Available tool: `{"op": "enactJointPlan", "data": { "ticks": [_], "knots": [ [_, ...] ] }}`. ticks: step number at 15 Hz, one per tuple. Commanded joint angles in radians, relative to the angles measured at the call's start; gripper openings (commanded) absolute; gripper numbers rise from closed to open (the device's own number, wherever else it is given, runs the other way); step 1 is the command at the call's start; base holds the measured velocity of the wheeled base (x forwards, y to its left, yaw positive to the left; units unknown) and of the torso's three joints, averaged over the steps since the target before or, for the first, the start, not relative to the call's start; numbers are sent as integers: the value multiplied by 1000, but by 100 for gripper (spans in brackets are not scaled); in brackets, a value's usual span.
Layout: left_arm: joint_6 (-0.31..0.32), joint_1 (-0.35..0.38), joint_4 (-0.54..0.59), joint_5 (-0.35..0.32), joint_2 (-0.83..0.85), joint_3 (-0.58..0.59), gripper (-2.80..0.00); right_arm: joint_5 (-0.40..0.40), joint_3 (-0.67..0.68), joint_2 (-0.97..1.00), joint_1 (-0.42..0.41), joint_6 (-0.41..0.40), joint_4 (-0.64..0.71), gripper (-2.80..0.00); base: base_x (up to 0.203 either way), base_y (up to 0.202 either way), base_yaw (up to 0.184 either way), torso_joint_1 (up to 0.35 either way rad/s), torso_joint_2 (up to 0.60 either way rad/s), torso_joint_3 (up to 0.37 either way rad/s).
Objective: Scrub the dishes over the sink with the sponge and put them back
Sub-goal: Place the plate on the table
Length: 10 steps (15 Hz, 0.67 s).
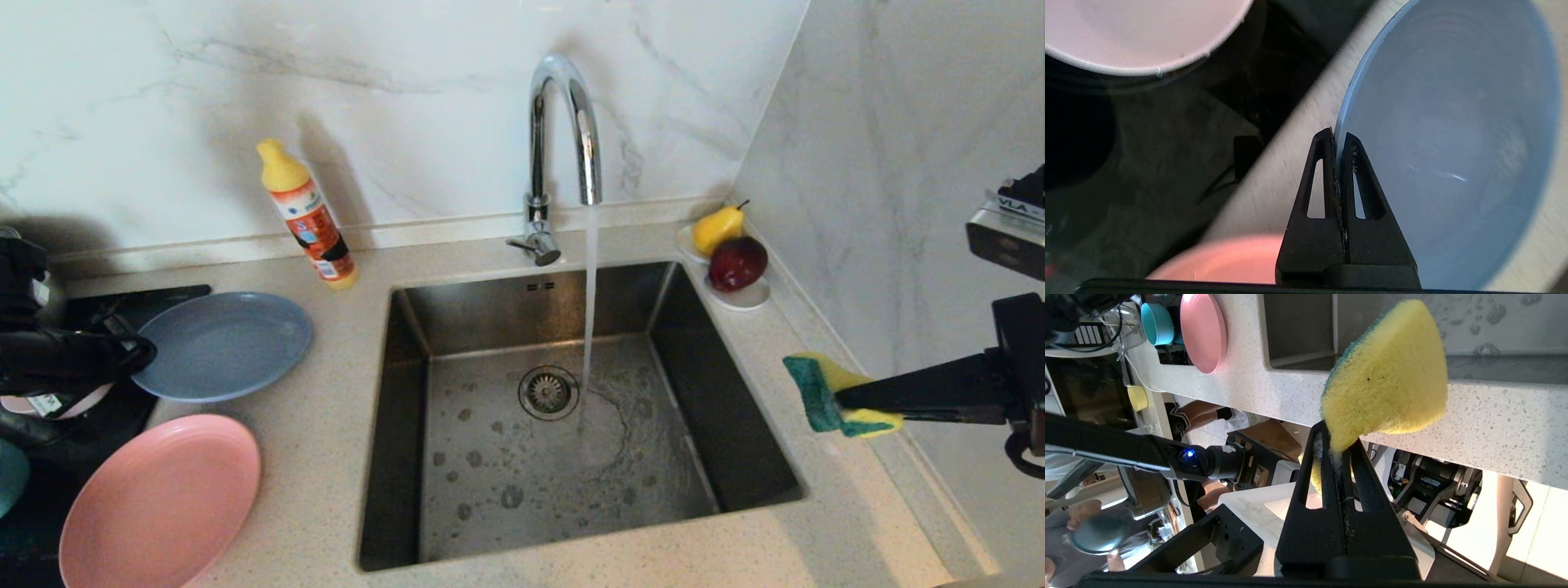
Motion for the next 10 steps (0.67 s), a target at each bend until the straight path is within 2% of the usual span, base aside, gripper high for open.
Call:
{"op": "enactJointPlan", "data": {
  "ticks": [1,4,5,6,7,10],
  "knots": [
    [-3,5,-13,0,61,0,-280,4,9,-1,0,3,4,-280,0,0,0,0,0,0],
    [-2,5,-14,-19,73,0,-280,4,9,-1,0,3,4,-280,0,0,0,0,0,0],
    [0,5,-14,-35,71,6,-190,2,12,-1,0,3,4,-280,0,0,0,0,0,0],
    [0,5,-14,-58,67,12,0,4,16,2,-1,4,4,-280,0,0,0,0,0,0],
    [-5,5,-9,-80,58,16,0,4,20,2,-1,4,4,-280,0,0,0,0,0,0],
    [-13,5,14,-82,5,16,0,7,23,-1,0,3,4,-280,0,0,0,0,0,0]
  ]
}}
